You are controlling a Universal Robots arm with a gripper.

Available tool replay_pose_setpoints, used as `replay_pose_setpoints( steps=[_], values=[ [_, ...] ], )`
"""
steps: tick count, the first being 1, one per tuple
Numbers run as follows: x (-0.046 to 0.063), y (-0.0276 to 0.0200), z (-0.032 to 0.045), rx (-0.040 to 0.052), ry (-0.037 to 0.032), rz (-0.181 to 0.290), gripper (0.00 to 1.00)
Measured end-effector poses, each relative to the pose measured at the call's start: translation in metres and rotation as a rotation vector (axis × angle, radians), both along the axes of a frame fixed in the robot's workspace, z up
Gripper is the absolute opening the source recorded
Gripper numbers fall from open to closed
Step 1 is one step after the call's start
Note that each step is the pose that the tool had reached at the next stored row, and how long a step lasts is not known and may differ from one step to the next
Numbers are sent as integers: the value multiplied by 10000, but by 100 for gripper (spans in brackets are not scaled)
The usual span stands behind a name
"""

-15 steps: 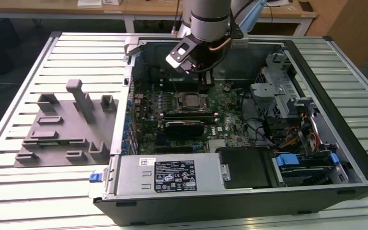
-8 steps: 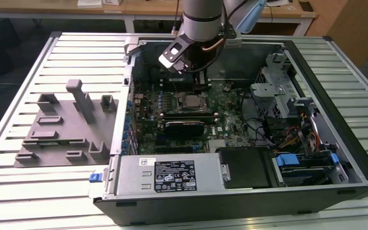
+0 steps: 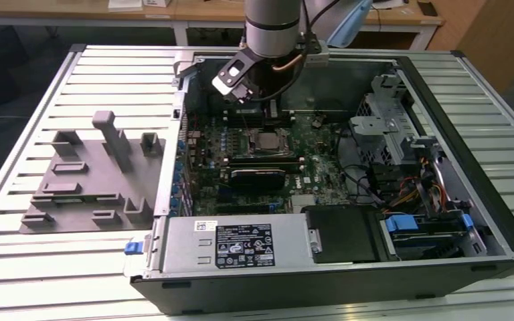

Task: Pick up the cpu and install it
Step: 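Close the cpu cover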

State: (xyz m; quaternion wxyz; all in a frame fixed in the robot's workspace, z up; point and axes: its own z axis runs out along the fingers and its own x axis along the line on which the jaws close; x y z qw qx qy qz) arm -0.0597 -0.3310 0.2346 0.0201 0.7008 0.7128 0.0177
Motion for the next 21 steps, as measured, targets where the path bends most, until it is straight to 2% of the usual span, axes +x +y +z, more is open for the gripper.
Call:
replay_pose_setpoints(
  steps=[6,21],
  values=[
    [0,2,0,-1,-1,68,11],
    [1,1,-18,-3,0,2753,11]
  ],
)
